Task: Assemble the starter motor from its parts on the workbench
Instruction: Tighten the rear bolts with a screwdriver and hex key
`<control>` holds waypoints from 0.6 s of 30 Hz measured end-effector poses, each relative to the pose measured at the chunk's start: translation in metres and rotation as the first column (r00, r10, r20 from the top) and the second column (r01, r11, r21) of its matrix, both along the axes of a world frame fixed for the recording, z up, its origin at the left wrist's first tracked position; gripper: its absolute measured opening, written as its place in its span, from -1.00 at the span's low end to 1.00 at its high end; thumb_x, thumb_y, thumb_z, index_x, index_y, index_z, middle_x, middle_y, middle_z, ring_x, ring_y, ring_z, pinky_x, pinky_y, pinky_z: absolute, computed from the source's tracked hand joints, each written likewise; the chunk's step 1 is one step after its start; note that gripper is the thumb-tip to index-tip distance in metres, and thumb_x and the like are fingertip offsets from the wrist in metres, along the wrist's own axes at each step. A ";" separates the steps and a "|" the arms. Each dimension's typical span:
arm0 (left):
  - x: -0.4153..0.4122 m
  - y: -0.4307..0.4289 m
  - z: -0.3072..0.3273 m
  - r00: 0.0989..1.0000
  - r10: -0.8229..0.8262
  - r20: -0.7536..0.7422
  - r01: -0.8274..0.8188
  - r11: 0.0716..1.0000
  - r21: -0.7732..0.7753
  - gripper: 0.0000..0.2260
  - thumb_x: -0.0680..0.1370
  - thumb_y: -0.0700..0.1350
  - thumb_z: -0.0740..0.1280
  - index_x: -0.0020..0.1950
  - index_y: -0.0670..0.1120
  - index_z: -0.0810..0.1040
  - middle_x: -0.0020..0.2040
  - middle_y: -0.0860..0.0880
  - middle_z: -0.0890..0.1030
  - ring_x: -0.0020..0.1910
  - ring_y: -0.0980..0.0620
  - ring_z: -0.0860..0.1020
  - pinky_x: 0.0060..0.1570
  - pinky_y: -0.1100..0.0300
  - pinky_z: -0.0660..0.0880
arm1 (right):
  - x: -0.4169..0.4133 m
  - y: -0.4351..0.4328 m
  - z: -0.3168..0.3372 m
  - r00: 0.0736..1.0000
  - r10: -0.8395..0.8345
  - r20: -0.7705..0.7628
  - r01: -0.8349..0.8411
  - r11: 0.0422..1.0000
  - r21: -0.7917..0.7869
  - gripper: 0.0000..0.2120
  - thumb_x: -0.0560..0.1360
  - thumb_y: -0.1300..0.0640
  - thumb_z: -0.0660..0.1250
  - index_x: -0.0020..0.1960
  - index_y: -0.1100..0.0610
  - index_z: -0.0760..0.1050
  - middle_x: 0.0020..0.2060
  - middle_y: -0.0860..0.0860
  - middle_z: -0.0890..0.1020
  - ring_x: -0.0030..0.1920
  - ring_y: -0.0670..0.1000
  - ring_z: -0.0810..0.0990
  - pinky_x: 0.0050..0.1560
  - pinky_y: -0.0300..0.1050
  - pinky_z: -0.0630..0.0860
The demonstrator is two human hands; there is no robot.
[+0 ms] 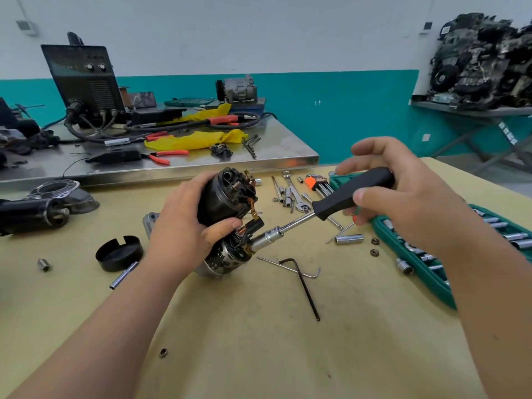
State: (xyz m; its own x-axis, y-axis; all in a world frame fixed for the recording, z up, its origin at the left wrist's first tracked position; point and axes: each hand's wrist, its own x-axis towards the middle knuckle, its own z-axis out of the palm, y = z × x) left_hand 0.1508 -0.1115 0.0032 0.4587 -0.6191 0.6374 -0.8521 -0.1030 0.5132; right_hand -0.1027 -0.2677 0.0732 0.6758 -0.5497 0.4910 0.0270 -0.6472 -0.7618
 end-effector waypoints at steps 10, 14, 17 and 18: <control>-0.004 0.002 0.001 1.000 0.006 -0.025 -0.006 1.000 -0.012 -0.36 0.28 0.24 0.39 0.34 0.29 0.29 0.18 0.23 0.39 0.20 0.12 0.37 0.16 0.05 0.35 | 0.000 0.006 0.001 0.996 -0.080 -0.026 0.077 0.994 -0.079 -0.82 0.39 -0.13 0.30 -0.01 -0.26 0.44 -0.22 -0.21 0.63 -0.44 -0.05 0.59 -0.34 0.04 0.57; -0.005 0.002 0.002 1.000 0.007 -0.018 -0.008 1.000 -0.027 -0.38 0.28 0.19 0.42 0.28 0.35 0.26 0.13 0.24 0.39 0.13 0.24 0.33 0.11 0.07 0.34 | 0.001 0.006 0.003 0.995 -0.087 -0.055 0.081 0.991 -0.106 -0.75 0.37 -0.26 0.26 0.02 -0.31 0.34 -0.15 -0.26 0.60 -0.30 -0.12 0.62 -0.30 -0.11 0.55; -0.004 0.001 0.003 1.000 0.001 -0.023 -0.002 1.000 -0.026 -0.37 0.29 0.16 0.45 0.29 0.32 0.28 0.14 0.22 0.41 0.14 0.19 0.36 0.13 0.06 0.35 | -0.005 0.007 0.006 0.996 -0.063 -0.060 0.057 0.994 -0.093 -0.78 0.45 -0.03 0.33 0.01 -0.28 0.39 -0.17 -0.10 0.62 -0.37 -0.04 0.62 -0.29 -0.06 0.58; -0.004 0.000 0.002 1.000 -0.001 -0.019 0.001 1.000 -0.029 -0.36 0.30 0.13 0.48 0.31 0.31 0.29 0.14 0.22 0.40 0.14 0.20 0.36 0.13 0.07 0.35 | -0.003 0.007 0.004 0.987 -0.159 -0.035 0.151 0.975 -0.164 -0.88 0.47 -0.10 0.32 -0.02 -0.25 0.41 -0.28 -0.07 0.61 -0.37 -0.05 0.61 -0.27 -0.01 0.58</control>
